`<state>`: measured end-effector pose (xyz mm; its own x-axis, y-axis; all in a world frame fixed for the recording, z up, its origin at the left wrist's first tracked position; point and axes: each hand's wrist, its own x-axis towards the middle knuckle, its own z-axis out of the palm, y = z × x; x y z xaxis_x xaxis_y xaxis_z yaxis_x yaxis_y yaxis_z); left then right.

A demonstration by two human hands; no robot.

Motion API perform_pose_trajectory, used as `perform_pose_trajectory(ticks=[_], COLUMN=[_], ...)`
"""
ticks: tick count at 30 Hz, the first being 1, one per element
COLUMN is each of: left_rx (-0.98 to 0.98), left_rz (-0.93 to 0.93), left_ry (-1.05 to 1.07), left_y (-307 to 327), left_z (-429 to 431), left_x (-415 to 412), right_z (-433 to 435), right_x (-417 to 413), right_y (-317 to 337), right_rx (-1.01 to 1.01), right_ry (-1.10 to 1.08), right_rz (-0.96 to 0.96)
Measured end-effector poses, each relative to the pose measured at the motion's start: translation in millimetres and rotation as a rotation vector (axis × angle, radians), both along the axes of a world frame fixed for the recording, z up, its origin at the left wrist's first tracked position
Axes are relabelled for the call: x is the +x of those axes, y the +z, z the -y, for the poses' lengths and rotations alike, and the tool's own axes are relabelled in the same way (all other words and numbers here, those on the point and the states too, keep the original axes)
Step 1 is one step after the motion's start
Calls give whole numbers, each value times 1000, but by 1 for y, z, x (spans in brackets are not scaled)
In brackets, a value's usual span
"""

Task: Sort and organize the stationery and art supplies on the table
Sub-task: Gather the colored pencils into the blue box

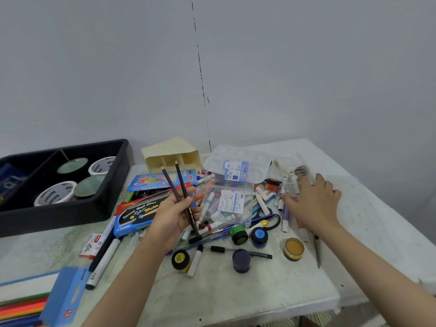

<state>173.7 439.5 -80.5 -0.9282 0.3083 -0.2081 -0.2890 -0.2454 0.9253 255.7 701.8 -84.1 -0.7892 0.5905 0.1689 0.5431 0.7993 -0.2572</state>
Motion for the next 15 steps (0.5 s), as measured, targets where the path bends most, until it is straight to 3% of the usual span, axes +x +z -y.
perform_pose_trajectory(ticks=[3, 6, 9, 15], left_rx=[0, 6, 9, 24], left_rz=[0, 21, 49, 73], left_ry=[-17, -25, -11, 27], left_y=[-1, -1, -2, -2], left_z=[1, 3, 6, 14], left_x=[1, 1, 0, 4], right_z=[4, 18, 39, 60], right_x=[-11, -20, -25, -35], right_y=[-10, -8, -4, 1], right_rx=[57, 30, -38, 11], right_ry=[99, 353, 517, 523], right_rz=[-87, -145, 14, 236])
